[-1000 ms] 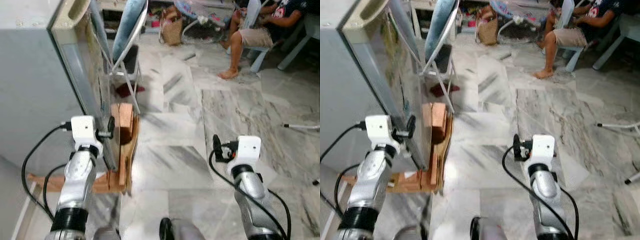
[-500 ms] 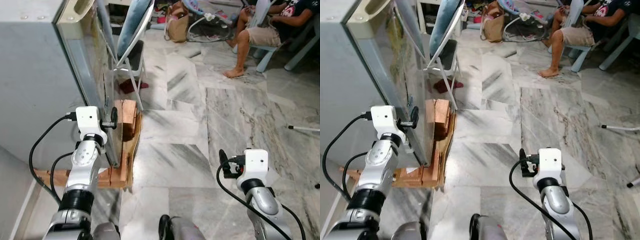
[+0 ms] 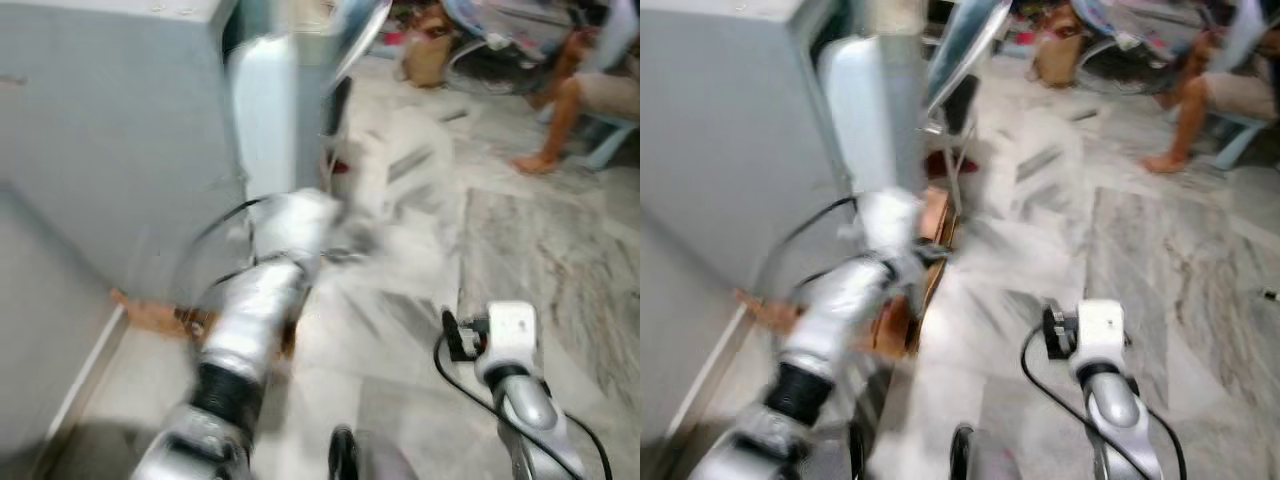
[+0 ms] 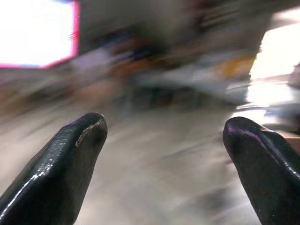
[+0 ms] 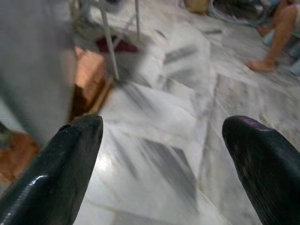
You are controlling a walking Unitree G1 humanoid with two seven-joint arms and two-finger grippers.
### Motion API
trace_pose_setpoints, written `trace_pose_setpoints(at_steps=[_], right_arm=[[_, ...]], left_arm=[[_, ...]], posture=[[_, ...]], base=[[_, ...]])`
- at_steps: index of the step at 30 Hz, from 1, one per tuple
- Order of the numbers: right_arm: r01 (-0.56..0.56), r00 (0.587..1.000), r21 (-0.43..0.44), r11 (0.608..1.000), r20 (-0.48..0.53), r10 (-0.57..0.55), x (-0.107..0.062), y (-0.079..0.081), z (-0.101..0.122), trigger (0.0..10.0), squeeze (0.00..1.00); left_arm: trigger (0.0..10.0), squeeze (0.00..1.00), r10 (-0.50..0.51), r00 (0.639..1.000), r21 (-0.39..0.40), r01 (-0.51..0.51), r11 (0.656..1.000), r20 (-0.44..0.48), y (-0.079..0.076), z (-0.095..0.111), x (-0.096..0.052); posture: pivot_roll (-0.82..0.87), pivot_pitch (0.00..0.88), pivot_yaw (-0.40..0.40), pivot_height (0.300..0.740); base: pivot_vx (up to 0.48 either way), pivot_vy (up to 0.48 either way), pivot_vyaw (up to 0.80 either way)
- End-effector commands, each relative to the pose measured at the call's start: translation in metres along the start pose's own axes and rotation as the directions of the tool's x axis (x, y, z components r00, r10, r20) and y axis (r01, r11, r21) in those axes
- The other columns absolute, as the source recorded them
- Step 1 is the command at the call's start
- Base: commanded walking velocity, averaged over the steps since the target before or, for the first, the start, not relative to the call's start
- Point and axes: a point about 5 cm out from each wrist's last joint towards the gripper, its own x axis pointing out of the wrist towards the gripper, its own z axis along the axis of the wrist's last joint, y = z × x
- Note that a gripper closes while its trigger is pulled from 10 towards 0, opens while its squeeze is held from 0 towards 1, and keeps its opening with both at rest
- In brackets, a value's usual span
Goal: Restocking fridge
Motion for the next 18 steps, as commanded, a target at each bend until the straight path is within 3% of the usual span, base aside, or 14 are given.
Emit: trace_pose_setpoints(at_steps=[1, 3, 5, 8, 9, 12, 13, 15, 17, 18], right_arm=[[0.029, 0.998, -0.010, 1.000, -0.059, -0.030, -0.006, -0.009, -0.012, 10.0, 0.00], [0.028, 0.998, -0.009, 1.000, -0.061, -0.028, -0.005, -0.008, -0.012, 10.0, 0.00], [0.027, 0.998, -0.007, 1.000, -0.062, -0.027, -0.005, -0.007, -0.012, 10.0, 0.00], [0.029, 0.998, -0.003, 1.000, -0.063, -0.029, -0.005, -0.006, -0.012, 10.0, 0.00], [0.028, 0.998, -0.001, 1.000, -0.062, -0.028, -0.004, -0.005, -0.012, 10.0, 0.00], [0.024, 0.998, 0.000, 1.000, -0.057, -0.024, -0.004, -0.004, -0.012, 10.0, 0.00], [0.016, 0.999, -0.001, 1.000, -0.040, -0.016, -0.003, -0.003, -0.010, 10.0, 0.00], [0.006, 1.000, -0.003, 1.000, -0.022, -0.006, -0.003, -0.002, -0.007, 10.0, 0.00], [0.007, 1.000, 0.004, 1.000, 0.010, -0.007, -0.004, -0.001, -0.003, 10.0, 0.00], [0.007, 1.000, 0.004, 1.000, 0.010, -0.007, -0.004, -0.001, -0.003, 10.0, 0.00]], left_arm=[[10.0, 0.00, -0.079, 0.997, 0.000, 0.079, 0.997, 0.003, -0.013, 0.005, 0.004], [10.0, 0.00, -0.005, 1.000, 0.007, 0.005, 1.000, 0.005, 0.002, 0.003, 0.007], [10.0, 0.00, 0.109, 0.994, 0.052, -0.108, 0.993, -0.006, 0.029, -0.001, -0.001], [10.0, 0.00, 0.243, 0.969, 0.088, -0.239, 0.967, -0.034, 0.061, -0.001, -0.023], [10.0, 0.00, 0.309, 0.949, 0.104, -0.303, 0.947, -0.057, 0.075, -0.002, -0.039], [10.0, 0.00, 0.377, 0.922, 0.149, -0.362, 0.920, -0.084, 0.086, -0.006, -0.057], [10.0, 0.00, 0.452, 0.885, 0.176, -0.431, 0.885, -0.108, 0.097, -0.014, -0.075], [10.0, 0.00, 0.526, 0.841, 0.189, -0.500, 0.845, -0.124, 0.105, -0.022, -0.090], [10.0, 0.00, 0.636, 0.756, 0.214, -0.602, 0.769, -0.157, 0.115, -0.035, -0.118], [10.0, 0.00, 0.636, 0.756, 0.214, -0.602, 0.769, -0.157, 0.115, -0.035, -0.118]], posture=[[-0.01, 0.146, -0.092, 0.740], [-0.01, 0.144, -0.093, 0.740], [-0.01, 0.144, -0.090, 0.740], [0.00, 0.143, -0.085, 0.740], [0.01, 0.143, -0.083, 0.740], [0.01, 0.142, -0.081, 0.740], [0.01, 0.142, -0.079, 0.740], [0.01, 0.142, -0.078, 0.740], [0.01, 0.142, -0.076, 0.740], [0.01, 0.142, -0.076, 0.740]], base=[[0.000, 0.000, 0.00], [0.000, 0.000, 0.00], [0.000, 0.000, 0.00], [0.000, 0.000, 0.00], [0.000, 0.000, 0.00], [0.000, 0.000, 0.00], [0.000, 0.000, 0.00], [0.000, 0.000, 0.00], [0.000, 0.000, 0.00], [0.000, 0.000, 0.00]])
